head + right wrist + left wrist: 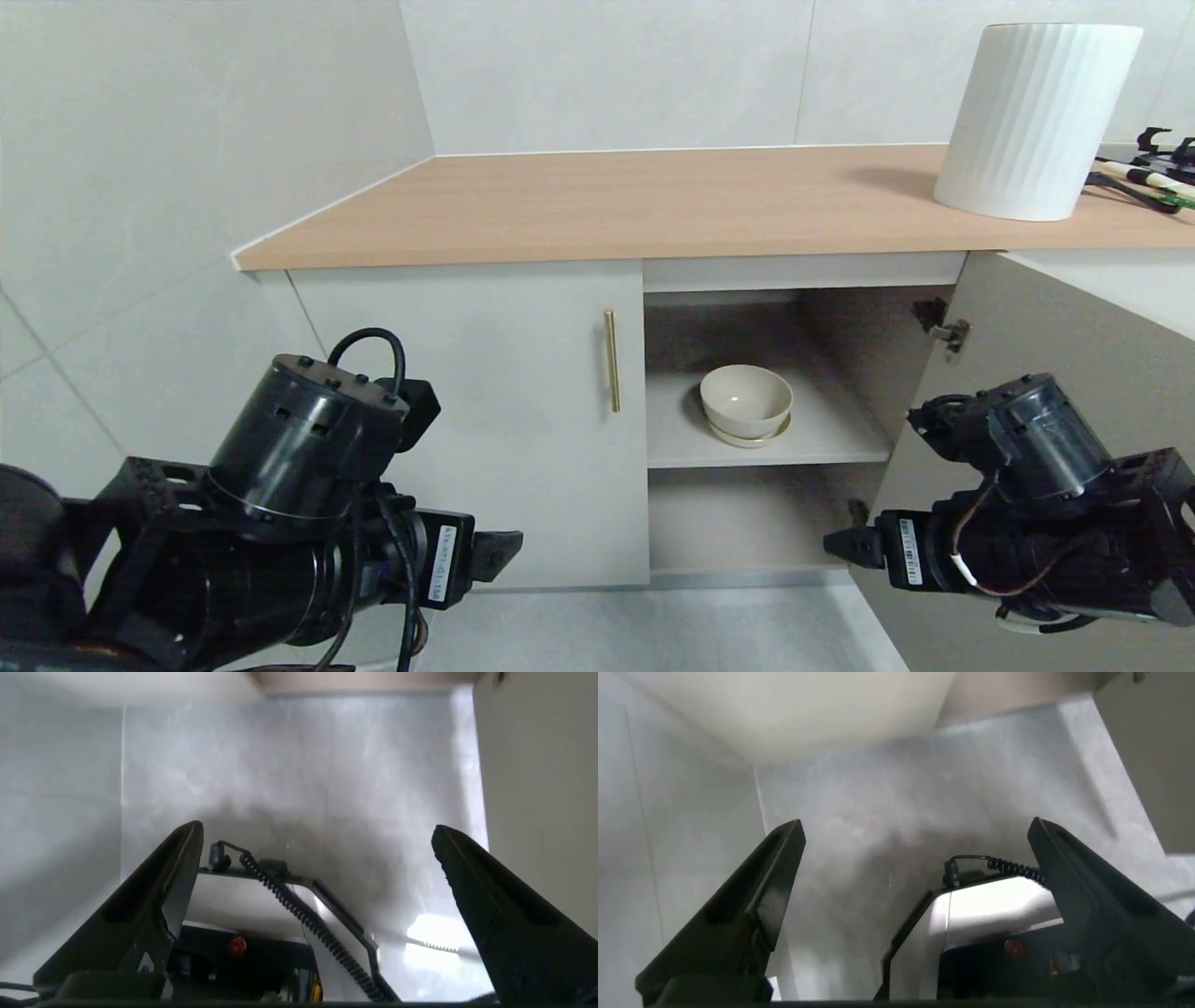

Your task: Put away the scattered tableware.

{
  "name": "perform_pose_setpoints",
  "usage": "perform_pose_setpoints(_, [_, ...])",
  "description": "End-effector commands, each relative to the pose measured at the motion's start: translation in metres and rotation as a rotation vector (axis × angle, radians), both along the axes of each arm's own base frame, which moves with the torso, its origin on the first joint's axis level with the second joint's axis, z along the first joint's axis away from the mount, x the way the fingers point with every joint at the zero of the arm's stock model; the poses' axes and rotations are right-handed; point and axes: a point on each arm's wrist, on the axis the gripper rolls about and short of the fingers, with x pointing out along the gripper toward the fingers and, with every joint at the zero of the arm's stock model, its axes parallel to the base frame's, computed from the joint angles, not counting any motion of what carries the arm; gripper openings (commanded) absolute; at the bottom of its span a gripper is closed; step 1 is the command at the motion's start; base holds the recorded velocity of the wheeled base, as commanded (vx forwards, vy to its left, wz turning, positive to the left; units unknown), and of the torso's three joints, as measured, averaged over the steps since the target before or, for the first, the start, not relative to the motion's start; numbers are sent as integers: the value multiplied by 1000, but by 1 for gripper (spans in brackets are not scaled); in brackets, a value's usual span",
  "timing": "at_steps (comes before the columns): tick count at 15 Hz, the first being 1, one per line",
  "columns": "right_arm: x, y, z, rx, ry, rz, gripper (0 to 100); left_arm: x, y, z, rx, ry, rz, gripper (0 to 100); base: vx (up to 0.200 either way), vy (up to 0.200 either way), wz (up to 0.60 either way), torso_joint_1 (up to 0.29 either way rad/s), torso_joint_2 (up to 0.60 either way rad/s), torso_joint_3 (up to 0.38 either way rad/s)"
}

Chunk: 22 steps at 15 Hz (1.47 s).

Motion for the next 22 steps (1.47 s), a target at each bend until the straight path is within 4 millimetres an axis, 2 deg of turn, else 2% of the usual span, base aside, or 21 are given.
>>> perform_pose_setpoints(1, [-1,0,0,0,-1,3,100,1,-1,-2,3,4,1,100,-200,0,0,-2,2,7])
perform_pose_setpoints(9, [-6,1,-2,-7,7,16,100,5,-5,-8,24,25,-3,100,-200,0,0,2,5,3])
perform_pose_setpoints(11, [-22,-10,-3,-9,7,17,100,5,-5,-9,27,27,-4,100,0,0,0,0,0,0])
perform_pose_setpoints(15, [-52,-25,15,14,-29,37,100,5,-5,-9,30,24,-3,100,0,0,0,0,0,0])
perform_pose_setpoints(18, [-58,-29,21,26,-51,36,100,5,-6,-10,38,24,2,100,0,-200,0,-1,2,2])
perform_pose_setpoints(22, [-58,-30,12,-6,-23,22,100,6,-5,-10,43,17,13,100,0,-200,0,0,4,-1])
